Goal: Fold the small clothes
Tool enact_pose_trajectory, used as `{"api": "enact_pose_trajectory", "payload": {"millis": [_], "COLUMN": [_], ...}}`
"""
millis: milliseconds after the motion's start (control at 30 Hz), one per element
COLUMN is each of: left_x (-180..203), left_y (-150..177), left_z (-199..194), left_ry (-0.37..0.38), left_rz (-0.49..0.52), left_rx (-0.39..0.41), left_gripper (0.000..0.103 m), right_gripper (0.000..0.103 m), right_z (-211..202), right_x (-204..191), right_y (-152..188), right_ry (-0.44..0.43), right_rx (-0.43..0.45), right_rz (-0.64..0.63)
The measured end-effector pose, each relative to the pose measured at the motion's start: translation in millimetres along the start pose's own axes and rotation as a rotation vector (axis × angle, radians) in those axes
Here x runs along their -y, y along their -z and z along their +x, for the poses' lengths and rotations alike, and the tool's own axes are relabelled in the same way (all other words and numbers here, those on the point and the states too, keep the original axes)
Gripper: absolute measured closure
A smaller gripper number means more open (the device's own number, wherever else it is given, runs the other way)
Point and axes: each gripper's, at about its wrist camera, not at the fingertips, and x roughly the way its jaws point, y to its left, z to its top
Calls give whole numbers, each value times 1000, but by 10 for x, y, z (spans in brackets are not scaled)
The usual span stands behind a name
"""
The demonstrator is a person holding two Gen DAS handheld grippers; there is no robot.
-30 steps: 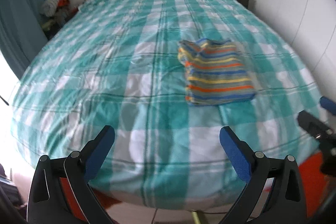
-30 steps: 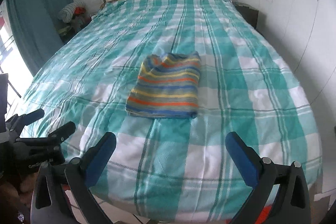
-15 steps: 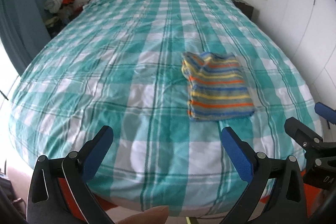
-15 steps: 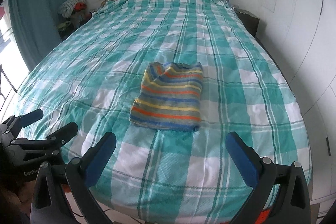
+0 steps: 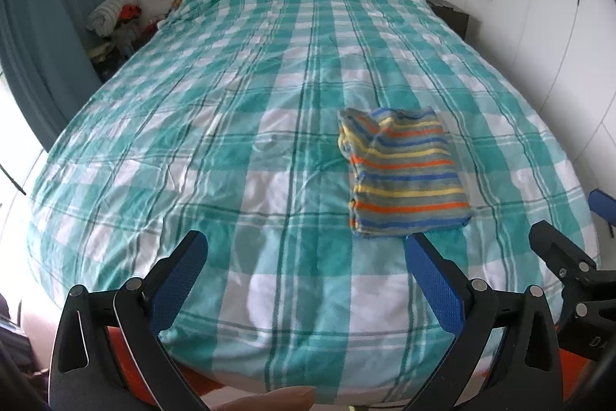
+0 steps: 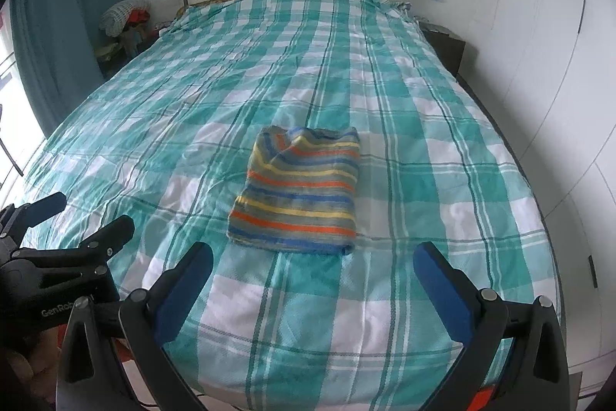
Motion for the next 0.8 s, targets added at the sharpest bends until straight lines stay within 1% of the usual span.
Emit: {"api": "enact_pose_trajectory", "payload": {"millis": [633,800], "left_x": [100,110], "left_y": [-31,-29], "left_z": [-47,-45], "left_ry": [-3,-4], "left_rz": [16,14], "left_rx": [6,5], "left_gripper": [1,1], "right_gripper": [0,0], "right_z": [-57,-56], "right_x": [38,52], "right_y": [-6,-13], "right_ry": [55,56], "right_rx": [15,14], "right_rz": [-17,-17]}}
